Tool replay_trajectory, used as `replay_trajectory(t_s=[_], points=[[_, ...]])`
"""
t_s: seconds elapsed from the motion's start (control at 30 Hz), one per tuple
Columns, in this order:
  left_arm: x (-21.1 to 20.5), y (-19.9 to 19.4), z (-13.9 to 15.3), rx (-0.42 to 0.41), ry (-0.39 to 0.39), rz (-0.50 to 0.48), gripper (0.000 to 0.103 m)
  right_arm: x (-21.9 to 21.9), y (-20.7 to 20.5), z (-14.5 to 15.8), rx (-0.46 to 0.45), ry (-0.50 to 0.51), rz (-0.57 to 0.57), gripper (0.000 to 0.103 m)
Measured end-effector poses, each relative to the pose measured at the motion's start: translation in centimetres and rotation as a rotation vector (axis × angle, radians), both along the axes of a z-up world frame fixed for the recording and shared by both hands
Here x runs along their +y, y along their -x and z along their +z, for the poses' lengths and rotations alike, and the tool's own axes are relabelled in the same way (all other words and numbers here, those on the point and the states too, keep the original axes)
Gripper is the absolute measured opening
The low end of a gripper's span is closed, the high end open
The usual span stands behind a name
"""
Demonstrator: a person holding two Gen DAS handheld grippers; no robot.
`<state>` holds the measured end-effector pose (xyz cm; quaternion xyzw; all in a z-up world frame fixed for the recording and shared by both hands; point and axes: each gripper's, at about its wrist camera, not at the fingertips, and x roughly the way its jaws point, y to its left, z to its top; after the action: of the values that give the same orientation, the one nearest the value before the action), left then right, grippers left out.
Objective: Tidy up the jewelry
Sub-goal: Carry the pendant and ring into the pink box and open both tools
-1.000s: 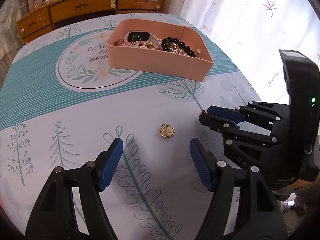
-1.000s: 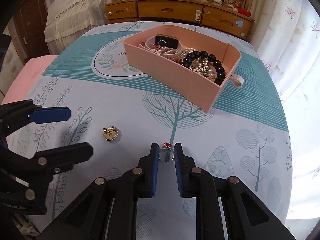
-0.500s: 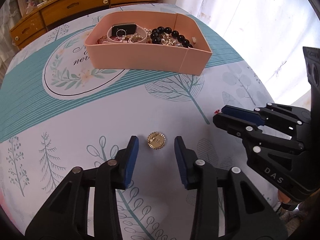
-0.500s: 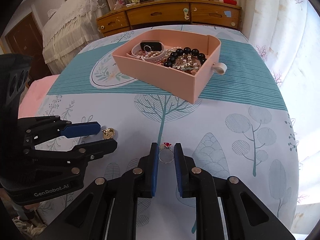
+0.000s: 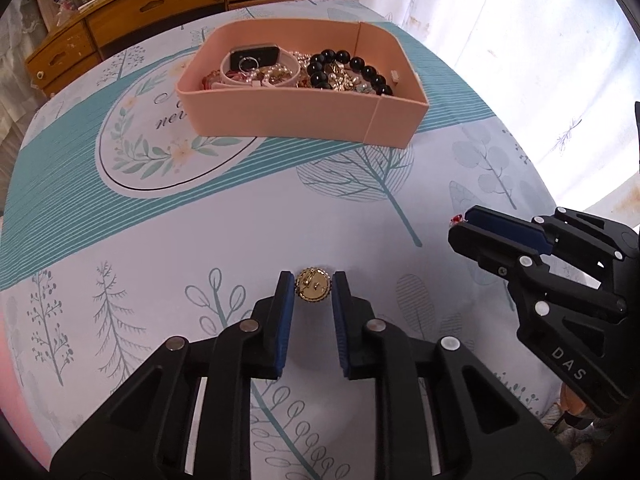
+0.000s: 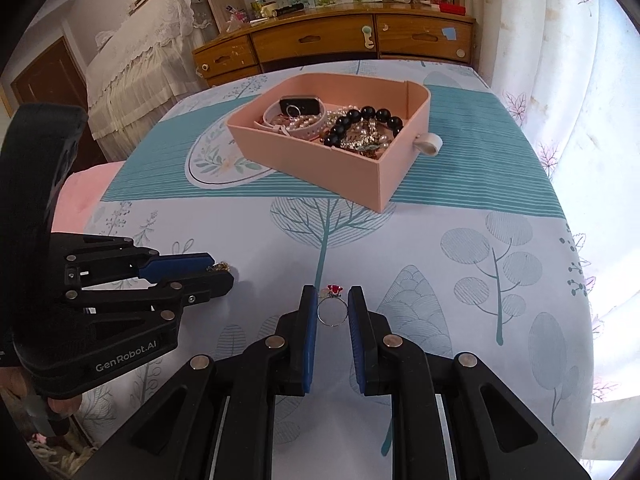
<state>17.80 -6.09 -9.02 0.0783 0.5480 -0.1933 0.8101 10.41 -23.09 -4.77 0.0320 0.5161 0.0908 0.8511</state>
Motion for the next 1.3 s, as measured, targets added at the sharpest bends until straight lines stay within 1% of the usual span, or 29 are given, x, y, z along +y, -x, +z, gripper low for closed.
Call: replay_trajectory(t_s=[0.13,0.2,0.33,0.47,0.53,0.63,0.67,0.7,0.77,0.83,0.87,0.97,1.07,1.17,1.3], points=[[0.4,0.7,2.7,-0.04,0.014,0.002,0.016,0.1,0.7,1.8,-0.032,-0.004,0.008,0.015],[0.4,0.9,4.9,-0.077,0.023,-0.005,0.016,0.1,0.8,3.1,-0.049,-0.015,0.011,0.015],[0.6,0.2,9.7,-0.166,0.037,-0.016,0.016,0.0,0.5,6.9,-0.097,-0.038,0.019,0.015],[0.7,-1.8,15.1,-0.257,0.06,-0.011,0.016,-0.3,-1.0,11.1,-0.145,-0.06,0.022,0.015],[0.9,-3.2,17.3,-0.282,0.087,-0.006,0.016,-0.5,-2.0,13.4,-0.174,-0.065,0.019,0.015],[0.8,-6.0,19.4,-0.294,0.118,0.007,0.016,-1.0,-4.3,16.9,-0.205,-0.076,-0.003,0.015],[0.8,-6.7,19.6,-0.291,0.123,0.009,0.016,-1.2,-5.1,17.5,-0.203,-0.083,-0.01,0.015],[0.7,-8.0,19.7,-0.28,0.129,0.013,0.016,-1.3,-6.2,18.2,-0.195,-0.093,-0.019,0.015],[0.6,-10.5,19.2,-0.241,0.141,0.031,0.016,-1.8,-8.7,18.7,-0.168,-0.111,-0.043,0.015],[0.4,-13.6,17.8,-0.197,0.134,0.058,0.016,-2.3,-10.9,18.5,-0.137,-0.143,-0.057,0.015],[0.3,-14.5,17.0,-0.182,0.13,0.066,0.016,-2.6,-12.3,18.1,-0.112,-0.157,-0.066,0.015],[0.2,-18.0,13.4,-0.099,0.122,0.107,0.016,-3.2,-16.5,15.9,-0.029,-0.201,-0.091,0.015],[-0.2,-20.4,9.9,-0.039,0.109,0.134,0.016,-3.6,-19.9,12.5,0.035,-0.207,-0.122,0.015],[-0.7,-21.6,6.7,-0.001,0.088,0.143,0.016,-3.6,-21.8,9.3,0.079,-0.207,-0.148,0.015],[-1.0,-22.4,4.2,0.031,0.074,0.161,0.017,-3.5,-23.3,6.1,0.126,-0.233,-0.168,0.016]])
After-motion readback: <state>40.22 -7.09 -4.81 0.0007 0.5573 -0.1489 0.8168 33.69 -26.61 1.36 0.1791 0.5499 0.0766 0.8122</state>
